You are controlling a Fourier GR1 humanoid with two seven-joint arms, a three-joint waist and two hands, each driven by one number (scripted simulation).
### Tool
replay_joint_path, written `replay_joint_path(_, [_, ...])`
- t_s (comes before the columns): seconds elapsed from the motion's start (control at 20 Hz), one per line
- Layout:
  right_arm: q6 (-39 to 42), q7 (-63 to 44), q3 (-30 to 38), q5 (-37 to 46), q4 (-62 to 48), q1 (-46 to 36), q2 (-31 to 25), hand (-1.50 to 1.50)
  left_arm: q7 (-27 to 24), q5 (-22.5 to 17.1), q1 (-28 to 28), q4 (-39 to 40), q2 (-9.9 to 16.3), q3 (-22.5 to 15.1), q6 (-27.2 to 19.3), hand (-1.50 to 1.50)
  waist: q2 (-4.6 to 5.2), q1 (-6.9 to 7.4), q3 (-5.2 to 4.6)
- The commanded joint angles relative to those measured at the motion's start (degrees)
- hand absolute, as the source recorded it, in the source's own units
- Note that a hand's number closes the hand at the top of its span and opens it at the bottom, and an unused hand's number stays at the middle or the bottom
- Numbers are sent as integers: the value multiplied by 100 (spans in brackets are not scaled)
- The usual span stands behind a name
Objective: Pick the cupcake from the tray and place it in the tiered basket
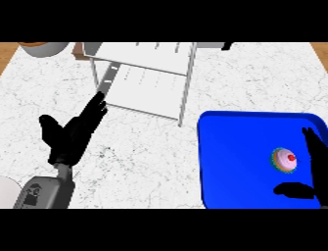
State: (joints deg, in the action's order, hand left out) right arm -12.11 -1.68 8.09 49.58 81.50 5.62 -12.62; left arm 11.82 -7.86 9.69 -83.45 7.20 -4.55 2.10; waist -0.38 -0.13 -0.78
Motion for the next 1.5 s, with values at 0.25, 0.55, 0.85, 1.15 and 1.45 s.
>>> replay_joint_path(0.25, [-132,940,-135,-128,-1041,-568,51,150,333,181,-144,-455,-135,-177,-123,0,40,61,83])
replay_joint_path(0.55, [-871,954,-436,414,-951,-205,494,150,363,14,195,-108,-108,94,-17,0,45,-6,81])
replay_joint_path(0.85, [-251,-1289,-1054,1538,-436,4,1211,150,223,56,-20,-157,32,93,109,0,52,-4,41])
replay_joint_path(1.15, [109,-2831,-1709,1663,129,82,1224,150,205,70,-61,-257,-8,64,74,0,26,92,54])
replay_joint_path(1.45, [-108,-4286,-2821,1520,1580,171,1235,150,260,103,-47,-230,-37,76,-6,0,-54,-25,66])
